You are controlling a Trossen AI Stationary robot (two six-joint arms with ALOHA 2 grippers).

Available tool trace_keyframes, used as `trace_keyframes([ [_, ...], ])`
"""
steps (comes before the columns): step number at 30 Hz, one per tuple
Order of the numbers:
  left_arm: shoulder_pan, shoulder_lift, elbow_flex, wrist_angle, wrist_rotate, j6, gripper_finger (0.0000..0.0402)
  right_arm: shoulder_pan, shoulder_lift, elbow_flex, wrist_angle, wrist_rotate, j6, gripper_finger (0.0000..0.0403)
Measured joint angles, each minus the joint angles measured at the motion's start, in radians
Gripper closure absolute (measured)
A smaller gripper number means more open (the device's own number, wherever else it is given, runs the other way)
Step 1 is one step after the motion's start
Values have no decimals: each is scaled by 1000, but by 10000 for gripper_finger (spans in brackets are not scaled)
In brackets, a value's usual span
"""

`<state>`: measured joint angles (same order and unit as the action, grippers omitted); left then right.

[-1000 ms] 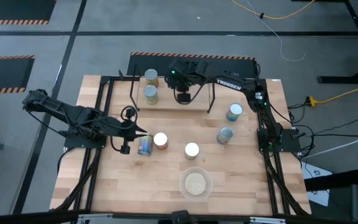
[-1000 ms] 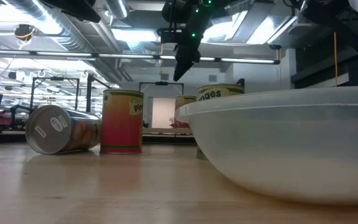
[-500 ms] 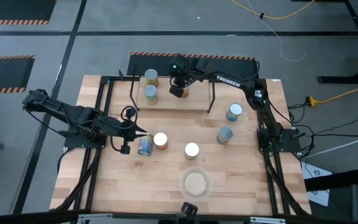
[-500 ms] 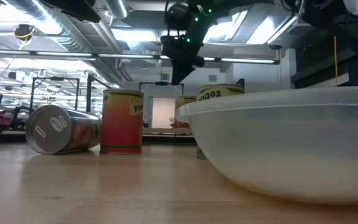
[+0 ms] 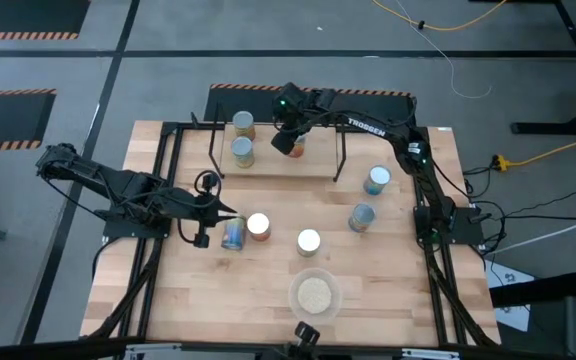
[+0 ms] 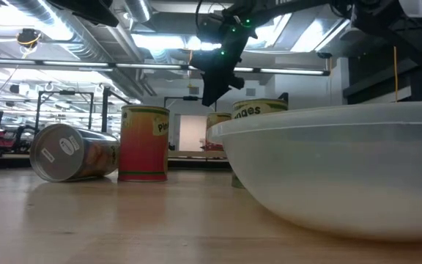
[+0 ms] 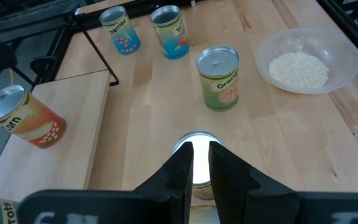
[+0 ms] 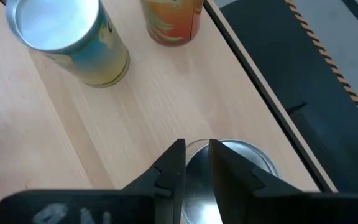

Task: Pick and place cans onto a shelf
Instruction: Put the canned corn on the shelf

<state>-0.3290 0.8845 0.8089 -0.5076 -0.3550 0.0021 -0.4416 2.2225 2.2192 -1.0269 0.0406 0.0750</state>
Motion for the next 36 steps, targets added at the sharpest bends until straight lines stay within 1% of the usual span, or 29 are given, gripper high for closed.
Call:
trace_keyframes([
  [10,0,0,0,0,0,0,358,1,24,0,-5,-11,25,327],
  [25,0,0,0,0,0,0,358,1,25,0,-6,-6,26,327],
  [27,0,0,0,0,0,0,358,1,25,0,-6,13,26,327],
  [30,0,0,0,0,0,0,358,1,25,0,-6,71,21,327],
  [36,0,0,0,0,0,0,358,-1,26,-1,-4,71,22,327],
])
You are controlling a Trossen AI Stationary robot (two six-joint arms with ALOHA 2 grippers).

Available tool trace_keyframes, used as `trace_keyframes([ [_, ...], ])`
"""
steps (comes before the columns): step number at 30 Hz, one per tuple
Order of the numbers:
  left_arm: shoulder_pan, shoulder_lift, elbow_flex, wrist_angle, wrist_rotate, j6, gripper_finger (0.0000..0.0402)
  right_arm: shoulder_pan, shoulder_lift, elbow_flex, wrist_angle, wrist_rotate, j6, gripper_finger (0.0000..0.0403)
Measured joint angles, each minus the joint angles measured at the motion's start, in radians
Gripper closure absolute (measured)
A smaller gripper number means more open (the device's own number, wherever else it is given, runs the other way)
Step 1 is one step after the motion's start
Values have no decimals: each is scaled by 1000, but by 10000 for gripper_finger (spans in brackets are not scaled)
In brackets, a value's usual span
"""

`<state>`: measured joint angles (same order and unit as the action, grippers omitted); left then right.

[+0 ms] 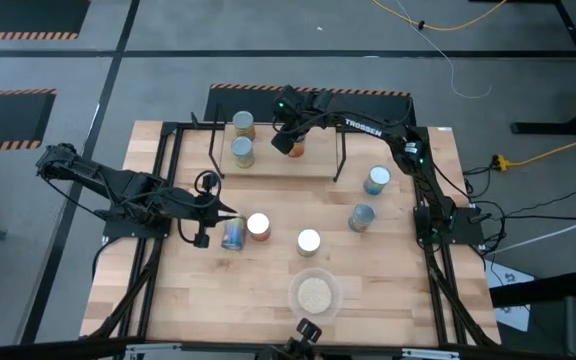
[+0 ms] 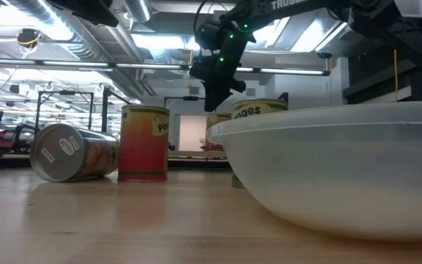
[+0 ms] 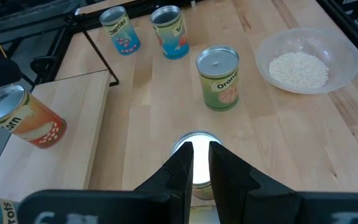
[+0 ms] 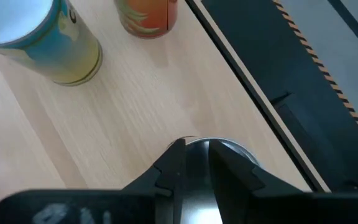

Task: Pick and place cans onto a shelf
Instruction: Put the canned corn on the shelf

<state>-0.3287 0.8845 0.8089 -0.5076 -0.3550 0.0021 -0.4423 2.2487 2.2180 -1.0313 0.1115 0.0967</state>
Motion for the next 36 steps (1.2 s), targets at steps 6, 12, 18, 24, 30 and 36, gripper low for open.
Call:
trace_keyframes([
  [6,0,0,0,0,0,0,358,0,-1,-62,51,-3,-5,327],
  [12,0,0,0,-1,0,0,358,0,0,-77,55,-2,-26,327],
  [18,0,0,0,-1,0,0,358,0,3,-68,60,-4,-29,328],
  [24,0,0,0,-1,0,0,358,0,4,-68,61,-5,-53,353],
  [30,0,0,0,-1,0,0,358,1,4,-68,65,-8,-97,395],
  [36,0,0,0,-1,0,1,358,0,6,-69,85,-10,-210,396],
])
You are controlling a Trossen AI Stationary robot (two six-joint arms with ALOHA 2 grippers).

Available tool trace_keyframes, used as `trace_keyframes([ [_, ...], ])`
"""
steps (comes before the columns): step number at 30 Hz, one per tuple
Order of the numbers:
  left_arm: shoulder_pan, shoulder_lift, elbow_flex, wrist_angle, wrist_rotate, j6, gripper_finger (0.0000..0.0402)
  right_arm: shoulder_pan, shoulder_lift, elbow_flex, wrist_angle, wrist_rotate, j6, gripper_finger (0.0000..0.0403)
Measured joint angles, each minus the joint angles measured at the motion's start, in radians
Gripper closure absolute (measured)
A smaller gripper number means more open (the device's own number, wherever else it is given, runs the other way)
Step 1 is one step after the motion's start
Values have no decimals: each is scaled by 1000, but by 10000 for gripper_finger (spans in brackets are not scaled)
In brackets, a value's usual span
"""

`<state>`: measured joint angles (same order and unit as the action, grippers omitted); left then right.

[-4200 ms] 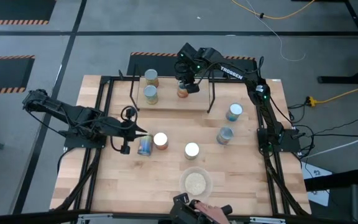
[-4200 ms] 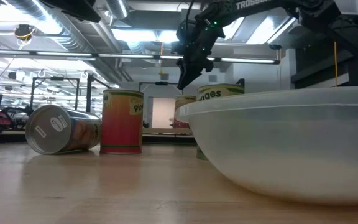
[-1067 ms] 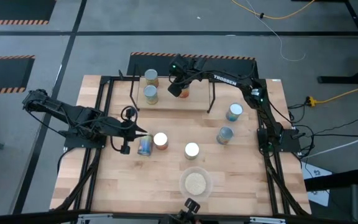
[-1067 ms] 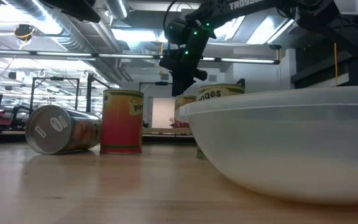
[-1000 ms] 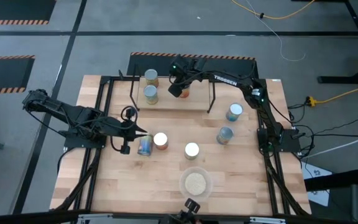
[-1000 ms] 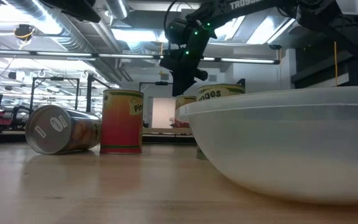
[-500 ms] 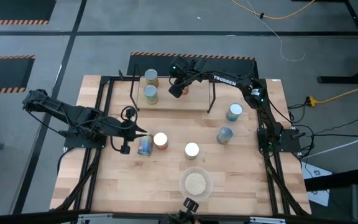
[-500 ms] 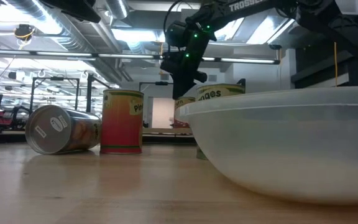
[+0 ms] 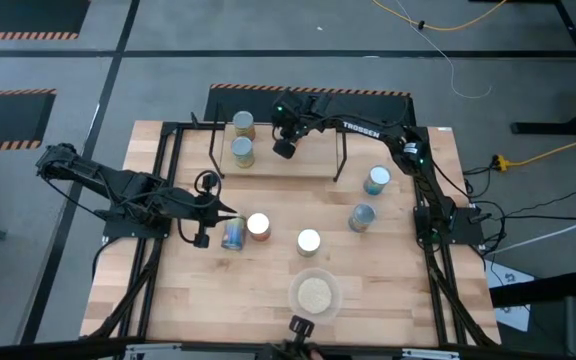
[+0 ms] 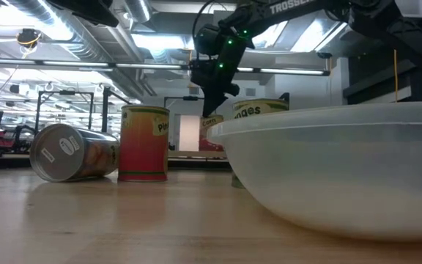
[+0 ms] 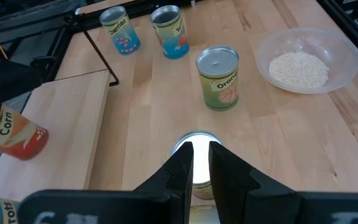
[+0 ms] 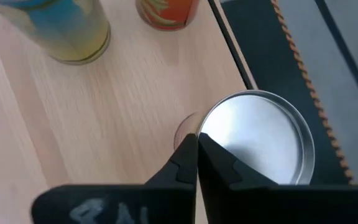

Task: Pick and place cans onto a shelf
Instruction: Put the canned corn on the shelf

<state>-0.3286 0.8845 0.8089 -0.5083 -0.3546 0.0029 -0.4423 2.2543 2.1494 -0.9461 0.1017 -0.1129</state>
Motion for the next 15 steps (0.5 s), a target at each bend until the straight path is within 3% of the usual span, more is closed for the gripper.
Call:
trace_keyframes([
  [11,0,0,0,0,0,0,358,-1,5,-4,99,-7,-158,401],
  [15,0,0,0,0,0,0,358,-7,5,-4,135,-94,-159,401],
])
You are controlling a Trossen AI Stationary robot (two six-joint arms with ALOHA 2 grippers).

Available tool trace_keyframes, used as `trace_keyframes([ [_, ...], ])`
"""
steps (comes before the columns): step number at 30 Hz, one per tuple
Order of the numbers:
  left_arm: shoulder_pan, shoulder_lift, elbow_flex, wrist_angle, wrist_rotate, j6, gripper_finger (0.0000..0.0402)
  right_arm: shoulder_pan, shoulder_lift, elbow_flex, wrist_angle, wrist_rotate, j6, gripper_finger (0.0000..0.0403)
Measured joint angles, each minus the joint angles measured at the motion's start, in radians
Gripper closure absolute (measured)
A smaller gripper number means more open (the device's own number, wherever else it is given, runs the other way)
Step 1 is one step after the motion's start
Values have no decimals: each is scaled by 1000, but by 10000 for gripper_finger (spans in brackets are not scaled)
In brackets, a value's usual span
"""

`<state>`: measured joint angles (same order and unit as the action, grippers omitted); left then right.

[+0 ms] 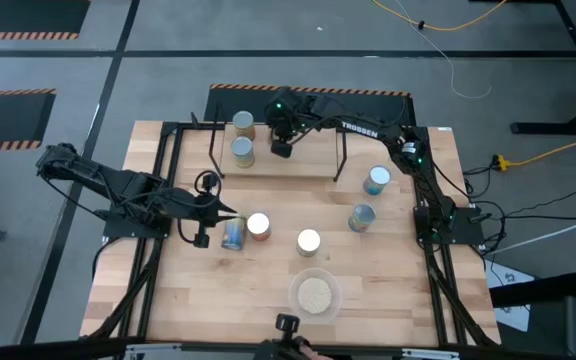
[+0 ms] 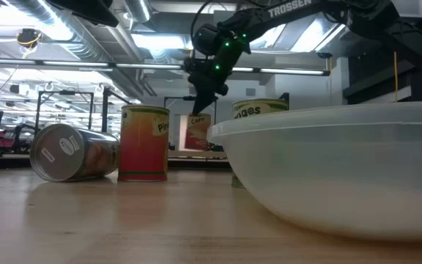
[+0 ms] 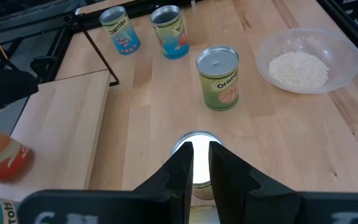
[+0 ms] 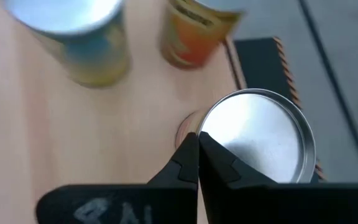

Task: Pick and place cans onto a shelf
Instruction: Put the canned corn on the shelf

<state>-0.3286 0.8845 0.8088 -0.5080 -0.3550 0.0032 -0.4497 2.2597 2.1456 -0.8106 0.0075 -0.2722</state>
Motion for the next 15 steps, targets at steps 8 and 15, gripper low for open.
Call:
trace_keyframes([
  [8,0,0,0,0,0,0,358,-19,0,0,65,-89,-6,400],
  [15,0,0,0,0,0,0,358,-40,0,0,69,-90,-20,399],
])
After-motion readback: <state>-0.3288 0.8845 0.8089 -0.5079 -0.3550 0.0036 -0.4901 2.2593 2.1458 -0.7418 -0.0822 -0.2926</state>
